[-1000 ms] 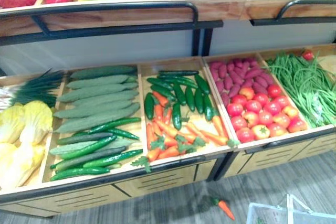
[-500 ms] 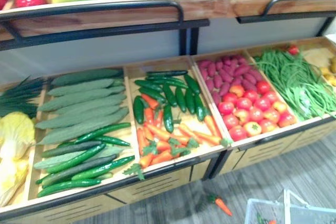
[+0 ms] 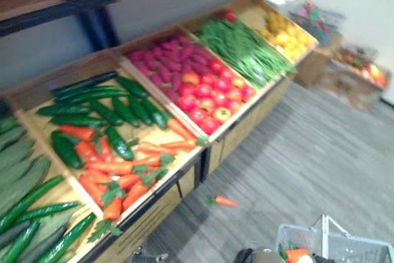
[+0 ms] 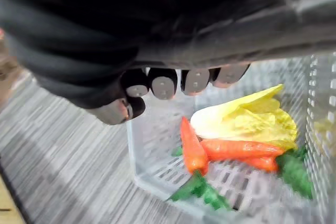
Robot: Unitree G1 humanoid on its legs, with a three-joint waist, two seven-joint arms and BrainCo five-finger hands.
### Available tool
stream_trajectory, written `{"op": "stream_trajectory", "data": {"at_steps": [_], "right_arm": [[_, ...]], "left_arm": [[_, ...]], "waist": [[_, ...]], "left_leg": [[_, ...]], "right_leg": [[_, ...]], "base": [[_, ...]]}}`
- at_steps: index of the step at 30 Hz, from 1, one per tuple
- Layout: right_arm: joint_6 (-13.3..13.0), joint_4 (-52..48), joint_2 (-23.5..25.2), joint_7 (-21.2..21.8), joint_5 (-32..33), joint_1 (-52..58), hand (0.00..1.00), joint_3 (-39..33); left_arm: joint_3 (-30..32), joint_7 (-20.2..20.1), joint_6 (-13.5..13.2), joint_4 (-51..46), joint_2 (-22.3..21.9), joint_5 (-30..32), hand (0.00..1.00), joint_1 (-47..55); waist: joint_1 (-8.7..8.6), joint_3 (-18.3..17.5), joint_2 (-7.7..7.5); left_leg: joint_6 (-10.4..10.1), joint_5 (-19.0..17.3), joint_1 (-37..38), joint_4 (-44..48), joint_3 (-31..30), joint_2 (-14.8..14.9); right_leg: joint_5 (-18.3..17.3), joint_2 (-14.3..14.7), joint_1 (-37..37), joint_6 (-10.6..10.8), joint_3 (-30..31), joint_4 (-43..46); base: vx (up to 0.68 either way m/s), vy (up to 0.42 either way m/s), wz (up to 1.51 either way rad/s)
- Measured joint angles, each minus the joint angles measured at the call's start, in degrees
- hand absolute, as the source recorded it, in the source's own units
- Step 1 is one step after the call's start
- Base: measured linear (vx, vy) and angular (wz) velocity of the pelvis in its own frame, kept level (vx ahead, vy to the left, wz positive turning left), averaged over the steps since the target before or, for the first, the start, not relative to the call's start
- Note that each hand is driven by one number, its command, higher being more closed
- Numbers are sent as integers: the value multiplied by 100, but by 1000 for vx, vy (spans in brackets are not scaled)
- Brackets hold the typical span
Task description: Pick vegetable in the basket
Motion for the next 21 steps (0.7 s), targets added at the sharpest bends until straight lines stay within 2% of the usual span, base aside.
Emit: {"op": "stream_trajectory", "data": {"at_steps": [1,2,3,5,6,9,11,12,13,14,15,16,18,20,21], "right_arm": [[38,108,-1,-8,2,42,100,-4],[88,114,12,-4,-3,-43,100,27],[96,113,29,3,-5,-68,100,57],[109,101,10,8,-5,-138,100,130],[95,58,-47,7,-3,-81,100,224],[95,52,-118,-14,3,240,100,426],[93,47,-103,-8,-3,362,100,592],[90,34,-94,-8,-3,404,100,657],[77,33,-96,-11,-3,450,100,786],[54,32,-95,-12,-3,462,100,915],[37,20,-101,-19,-8,413,100,1029],[37,18,-141,-16,-13,359,100,1030],[-91,27,-196,-6,-123,239,100,1115],[-196,6,-189,-10,-209,185,100,1193],[-214,-3,-188,-10,-211,181,100,1203]], "left_arm": [[8,-43,3,12,0,-63,0,-7],[17,-68,-1,11,-5,-110,0,44],[22,-70,0,9,5,-115,0,53],[57,-75,-2,29,8,-116,0,38],[80,-74,2,63,-14,-118,0,34],[85,-68,-11,102,-73,-118,0,-52],[139,-54,-4,96,-105,-119,0,-36],[142,-51,-6,91,-112,-120,0,-28],[144,-45,-24,76,-136,-141,0,-22],[146,-42,-65,52,-142,-270,0,21],[131,-15,-118,30,-153,-338,0,45],[122,1,-132,0,-173,-346,0,56],[84,89,-176,-17,-272,-347,0,200],[92,117,-208,-12,-274,-347,0,320],[87,116,-208,-8,-279,-347,0,356]], "waist": [[65,-40,-67],[95,-44,-67],[92,-48,-55],[111,-58,29],[92,-129,126],[-38,-207,228],[-143,-223,285],[-142,-220,289],[-125,-218,296],[-102,-179,236],[-70,-149,227],[-50,-144,240],[69,-113,298],[70,-94,344],[73,-80,363]], "left_leg": [[24,-34,-33,166,200,23],[19,-65,-98,420,538,220],[16,-67,-151,554,690,358],[-21,-30,-129,833,1281,759],[-75,39,-115,835,1507,866],[-202,140,0,1089,1702,1201],[-219,153,163,1350,1683,1409],[-236,166,205,1477,1676,1464],[-224,209,268,1792,1447,1606],[-221,318,191,2246,711,1699],[-420,27,-62,2265,-307,1477],[-504,-133,-149,2076,-1023,1170],[-548,-263,-266,1449,-2558,400],[-555,-256,-449,1030,-3528,216],[-577,-233,-482,906,-3778,201]], "right_leg": [[-97,-134,199,167,-12,-139],[-123,-154,335,257,-112,-552],[-159,-58,334,337,-199,-771],[-224,384,328,296,-603,-1414],[-232,636,345,279,-615,-1733],[-273,1176,741,201,-569,-2770],[-252,1363,980,168,-560,-3087],[-248,1398,1043,162,-533,-3123],[-248,1427,1140,161,-400,-3168],[-249,1416,1272,157,-143,-3264],[-224,1333,1323,118,69,-3312],[-188,1241,1307,111,222,-3301],[-37,1085,1265,158,714,-3383],[-19,1190,1221,177,1015,-3488],[-1,1246,1224,208,1097,-3526]], "base": [[26,-167,-146],[7,-272,-139],[-4,-309,-146],[-63,-364,-154],[-116,-404,-129],[-81,-310,-51],[-93,-107,-15],[-110,-53,-27],[-109,-33,-50],[-106,-34,-67],[-89,0,-73],[-64,43,-88],[-85,136,-121],[-58,163,-91],[1,203,-69]]}}
